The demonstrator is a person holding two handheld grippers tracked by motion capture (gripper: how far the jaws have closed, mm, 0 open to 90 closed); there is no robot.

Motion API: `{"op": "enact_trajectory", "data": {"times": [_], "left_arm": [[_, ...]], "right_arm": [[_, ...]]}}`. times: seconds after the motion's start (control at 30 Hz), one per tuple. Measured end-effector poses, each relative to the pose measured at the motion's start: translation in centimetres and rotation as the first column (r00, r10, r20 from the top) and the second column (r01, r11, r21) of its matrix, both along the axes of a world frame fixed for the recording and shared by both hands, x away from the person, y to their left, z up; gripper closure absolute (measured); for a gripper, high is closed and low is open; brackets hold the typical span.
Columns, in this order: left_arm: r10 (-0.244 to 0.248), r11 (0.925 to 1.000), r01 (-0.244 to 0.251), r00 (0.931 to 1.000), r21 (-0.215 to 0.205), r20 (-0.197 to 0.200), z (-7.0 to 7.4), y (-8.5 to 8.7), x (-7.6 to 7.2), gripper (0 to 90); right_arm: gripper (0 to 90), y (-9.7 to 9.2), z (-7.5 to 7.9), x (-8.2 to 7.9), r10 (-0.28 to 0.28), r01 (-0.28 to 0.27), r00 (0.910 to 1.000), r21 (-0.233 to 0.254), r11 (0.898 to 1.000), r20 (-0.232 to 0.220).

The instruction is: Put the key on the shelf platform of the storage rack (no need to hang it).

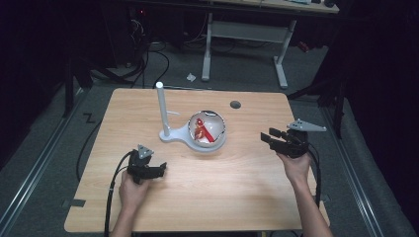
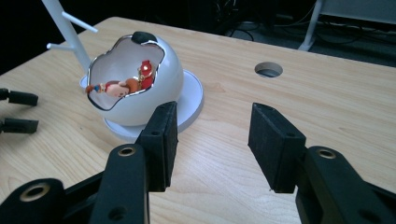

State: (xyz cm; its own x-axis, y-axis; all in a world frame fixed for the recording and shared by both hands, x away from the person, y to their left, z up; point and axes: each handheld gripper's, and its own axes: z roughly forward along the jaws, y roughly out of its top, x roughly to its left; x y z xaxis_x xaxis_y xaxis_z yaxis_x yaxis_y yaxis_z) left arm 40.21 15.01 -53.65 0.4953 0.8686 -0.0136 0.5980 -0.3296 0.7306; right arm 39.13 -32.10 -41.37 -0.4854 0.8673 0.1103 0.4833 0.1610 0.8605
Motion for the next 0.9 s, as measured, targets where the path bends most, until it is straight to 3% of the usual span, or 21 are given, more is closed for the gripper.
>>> {"op": "enact_trajectory", "data": {"times": [0.2, 0.43, 0.9], "left_arm": [[0.0, 1.0, 0.0, 1.0, -0.001, 0.001, 0.0, 0.0, 0.0, 18.3], [0.0, 1.0, 0.0, 1.0, 0.0, 0.001, 0.0, 0.0, 0.0, 18.3], [-0.001, 1.0, 0.001, 1.0, 0.0, 0.0, 0.0, 0.0, 0.0, 18.2]], "right_arm": [[52.7, 0.2, -0.1, -0.5, 0.008, -0.008, 0.9999, 0.002, 1.0, 0.013], [52.7, 0.8, -2.0, -1.2, 0.023, -0.023, 0.9995, 0.024, 0.999, -0.02], [52.9, 1.5, -3.6, -1.9, 0.024, -0.023, 0.9986, 0.022, 1.0, -0.047]]}}
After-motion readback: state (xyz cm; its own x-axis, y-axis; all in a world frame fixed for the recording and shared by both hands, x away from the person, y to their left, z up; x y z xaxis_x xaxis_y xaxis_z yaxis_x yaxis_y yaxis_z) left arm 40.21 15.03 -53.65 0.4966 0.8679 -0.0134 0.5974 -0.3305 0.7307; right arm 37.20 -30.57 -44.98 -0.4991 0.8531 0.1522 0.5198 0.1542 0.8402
